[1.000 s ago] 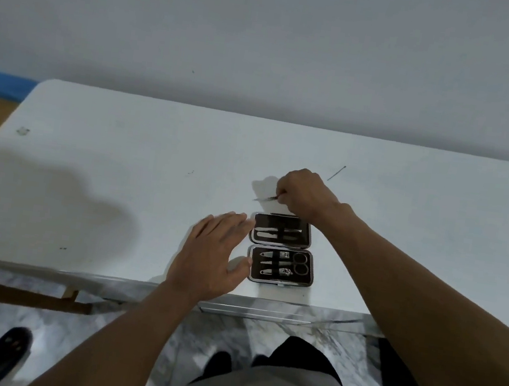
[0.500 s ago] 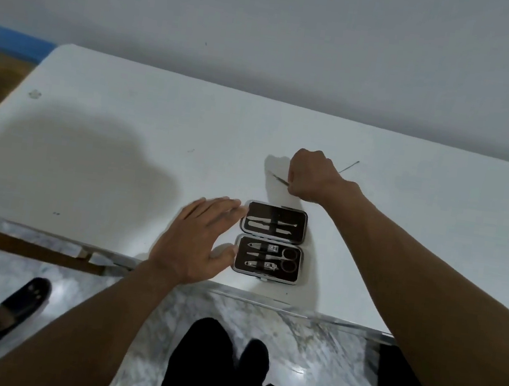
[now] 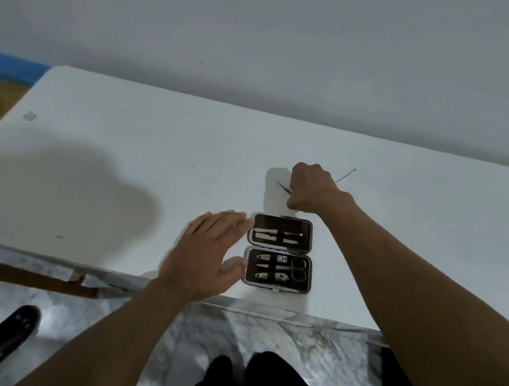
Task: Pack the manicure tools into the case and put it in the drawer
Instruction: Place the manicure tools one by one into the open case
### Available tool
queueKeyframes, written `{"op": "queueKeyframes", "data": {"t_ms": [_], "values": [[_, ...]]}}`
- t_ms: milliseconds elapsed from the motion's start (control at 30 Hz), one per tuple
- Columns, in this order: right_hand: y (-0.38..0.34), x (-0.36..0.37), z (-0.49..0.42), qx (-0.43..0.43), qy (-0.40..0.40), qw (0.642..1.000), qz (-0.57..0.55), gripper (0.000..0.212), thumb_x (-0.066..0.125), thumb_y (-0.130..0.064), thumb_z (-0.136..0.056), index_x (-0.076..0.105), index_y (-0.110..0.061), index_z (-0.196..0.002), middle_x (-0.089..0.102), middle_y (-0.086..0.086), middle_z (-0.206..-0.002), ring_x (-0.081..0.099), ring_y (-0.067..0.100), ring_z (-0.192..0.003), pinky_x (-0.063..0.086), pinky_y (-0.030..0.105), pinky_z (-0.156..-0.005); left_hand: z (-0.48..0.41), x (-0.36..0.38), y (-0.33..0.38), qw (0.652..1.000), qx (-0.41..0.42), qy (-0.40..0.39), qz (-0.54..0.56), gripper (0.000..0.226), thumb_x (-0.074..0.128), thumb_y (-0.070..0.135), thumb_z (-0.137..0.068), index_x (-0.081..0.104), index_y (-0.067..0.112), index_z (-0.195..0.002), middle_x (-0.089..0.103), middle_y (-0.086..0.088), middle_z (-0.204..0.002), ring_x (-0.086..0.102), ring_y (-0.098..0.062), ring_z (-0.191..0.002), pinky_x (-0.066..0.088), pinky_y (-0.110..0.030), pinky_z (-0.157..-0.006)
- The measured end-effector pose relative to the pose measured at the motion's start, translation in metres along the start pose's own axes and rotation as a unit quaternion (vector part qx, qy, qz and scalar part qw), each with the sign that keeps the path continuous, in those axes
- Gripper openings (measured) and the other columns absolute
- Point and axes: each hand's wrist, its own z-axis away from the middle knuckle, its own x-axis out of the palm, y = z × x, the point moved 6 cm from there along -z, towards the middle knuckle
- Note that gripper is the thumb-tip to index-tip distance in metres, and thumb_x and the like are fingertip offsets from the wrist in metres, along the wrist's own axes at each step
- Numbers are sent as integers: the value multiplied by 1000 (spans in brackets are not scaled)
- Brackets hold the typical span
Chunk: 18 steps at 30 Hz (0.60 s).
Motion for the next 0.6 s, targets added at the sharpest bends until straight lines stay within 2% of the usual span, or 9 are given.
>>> {"op": "queueKeyframes", "data": {"t_ms": [100,233,300,367,400,433,500,600], "values": [[-3,-3,3,15,32,999,6,36,60,2,-78,33,-12,-59,42,5,-62,51,29,-73,39,29,-65,1,0,0,1000,0,-2,0,66,49,45,-82,41,24,-144,43,7,-148,36,-12,-138,23,-38,-115],[-11,-2,13,21,61,998,24,31,56,4,-81,36,-9,-62,49,8,-73,51,28,-76,40,30,-67,3,0,0,1000,-3,-7,3,64,46,46,-84,42,24,-144,43,6,-148,36,-13,-138,23,-38,-115],[-12,1,12,30,66,997,19,34,55,7,-81,34,-9,-59,49,8,-71,53,30,-76,40,31,-67,3,0,-1,1000,-5,-6,8,64,45,47,-84,42,24,-144,43,6,-148,35,-12,-138,23,-38,-115],[-12,-1,10,33,64,997,3,20,55,8,-78,48,-4,-63,56,10,-70,59,33,-77,46,31,-67,3,0,-1,1000,-5,-3,11,64,45,47,-84,42,25,-144,44,6,-148,35,-12,-138,22,-37,-115],[-12,-3,8,29,62,998,-6,11,56,8,-77,59,-2,-73,63,14,-77,63,35,-80,51,32,-69,3,0,-1,1000,-5,-4,9,64,45,47,-84,42,25,-144,43,6,-148,35,-12,-138,22,-37,-115],[-12,-4,7,28,58,998,-12,14,57,8,-77,66,-1,-83,68,17,-86,66,35,-85,54,33,-72,3,0,-1,1000,-4,-6,8,64,45,47,-84,42,25,-144,43,6,-148,35,-12,-138,23,-37,-115],[-14,-5,5,20,51,998,-13,16,59,6,-78,68,-1,-90,69,19,-93,67,35,-88,53,32,-71,2,2,-1,1000,-3,-4,9,64,46,47,-84,42,25,-144,44,6,-148,36,-12,-138,24,-38,-115],[-14,-6,0,6,36,999,-11,13,61,4,-78,65,-2,-89,67,19,-93,66,35,-87,50,31,-68,2,4,-3,1000,-3,-6,8,64,45,47,-85,41,26,-145,43,7,-148,36,-12,-138,23,-37,-115]]}}
